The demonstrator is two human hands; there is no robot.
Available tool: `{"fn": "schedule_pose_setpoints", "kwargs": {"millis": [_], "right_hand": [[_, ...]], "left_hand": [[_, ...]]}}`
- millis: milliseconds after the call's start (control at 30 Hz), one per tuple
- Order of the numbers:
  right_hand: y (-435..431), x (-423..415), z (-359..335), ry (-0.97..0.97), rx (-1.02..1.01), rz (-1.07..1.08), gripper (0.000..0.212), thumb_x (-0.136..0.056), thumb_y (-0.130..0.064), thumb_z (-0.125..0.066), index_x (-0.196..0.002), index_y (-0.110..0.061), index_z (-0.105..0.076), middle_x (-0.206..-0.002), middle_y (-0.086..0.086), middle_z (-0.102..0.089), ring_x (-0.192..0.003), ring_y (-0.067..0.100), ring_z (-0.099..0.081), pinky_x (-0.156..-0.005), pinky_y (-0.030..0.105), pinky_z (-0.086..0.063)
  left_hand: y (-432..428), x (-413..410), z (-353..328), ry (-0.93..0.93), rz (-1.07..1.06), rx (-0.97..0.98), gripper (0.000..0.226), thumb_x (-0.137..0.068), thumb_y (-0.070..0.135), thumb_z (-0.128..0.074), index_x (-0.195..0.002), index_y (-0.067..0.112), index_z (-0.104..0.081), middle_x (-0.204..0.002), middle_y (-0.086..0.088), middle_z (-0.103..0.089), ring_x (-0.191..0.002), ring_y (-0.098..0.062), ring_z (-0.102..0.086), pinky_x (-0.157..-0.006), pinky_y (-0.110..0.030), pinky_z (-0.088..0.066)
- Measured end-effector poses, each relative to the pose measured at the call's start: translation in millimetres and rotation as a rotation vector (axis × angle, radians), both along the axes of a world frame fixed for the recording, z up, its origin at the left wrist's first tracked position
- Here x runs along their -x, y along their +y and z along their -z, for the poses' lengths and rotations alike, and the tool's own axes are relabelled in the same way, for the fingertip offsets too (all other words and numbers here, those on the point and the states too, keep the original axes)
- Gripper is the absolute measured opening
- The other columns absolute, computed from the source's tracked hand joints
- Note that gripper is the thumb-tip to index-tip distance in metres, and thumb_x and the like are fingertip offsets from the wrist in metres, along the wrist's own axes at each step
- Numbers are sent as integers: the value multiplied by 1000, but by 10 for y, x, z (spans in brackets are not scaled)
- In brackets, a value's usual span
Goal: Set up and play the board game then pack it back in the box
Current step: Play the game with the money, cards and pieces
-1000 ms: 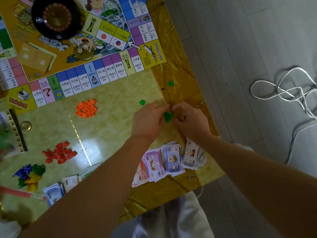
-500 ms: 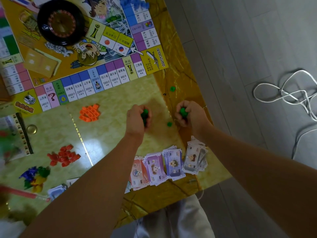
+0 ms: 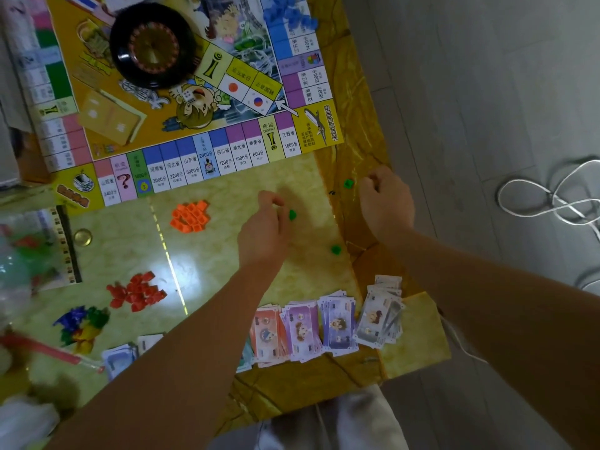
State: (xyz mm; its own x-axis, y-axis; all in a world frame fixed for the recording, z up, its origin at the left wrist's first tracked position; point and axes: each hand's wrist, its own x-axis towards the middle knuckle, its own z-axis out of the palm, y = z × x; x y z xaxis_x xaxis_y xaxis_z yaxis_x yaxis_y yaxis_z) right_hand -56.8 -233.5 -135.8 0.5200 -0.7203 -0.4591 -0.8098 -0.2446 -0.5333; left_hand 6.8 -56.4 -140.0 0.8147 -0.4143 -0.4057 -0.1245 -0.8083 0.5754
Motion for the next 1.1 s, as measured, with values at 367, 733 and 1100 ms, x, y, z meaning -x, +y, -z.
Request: {"fn": "schedule_pose_setpoints", "kwargs": {"millis": [367,733,1100], "right_hand": [[59,-99,125,112,164,-470,20,-102,-24,-42,-117,-12,-41,-80,1,-59,-66,19,-56,-47,27,-31],[68,170,-125,-169,-819,215,32,-91,-11,-36,-60,-13,-40,-53,1,-41,-40,10,-30,-40,22,-24],[531,448,-54,460,121,-592,69,-87,-75,-32,-59,-13,-41,-57,2,-43,-54,18,-47,-50,26,-34]], "left_hand": [[-177,-5,78,-29,46,-247,20,-101,26,-39,-113,10,-42,-77,-5,-57,-72,-31,-58,-59,-35,-40],[-108,77,-81,897,-790,613,32,-93,22,-25,-65,18,-38,-48,5,-36,-39,-10,-24,-37,-20,-14],[120,328,-162,770,-719,488,49,-99,47,-43,-61,16,-48,-43,7,-37,-35,-8,-27,-34,-18,-22]]}}
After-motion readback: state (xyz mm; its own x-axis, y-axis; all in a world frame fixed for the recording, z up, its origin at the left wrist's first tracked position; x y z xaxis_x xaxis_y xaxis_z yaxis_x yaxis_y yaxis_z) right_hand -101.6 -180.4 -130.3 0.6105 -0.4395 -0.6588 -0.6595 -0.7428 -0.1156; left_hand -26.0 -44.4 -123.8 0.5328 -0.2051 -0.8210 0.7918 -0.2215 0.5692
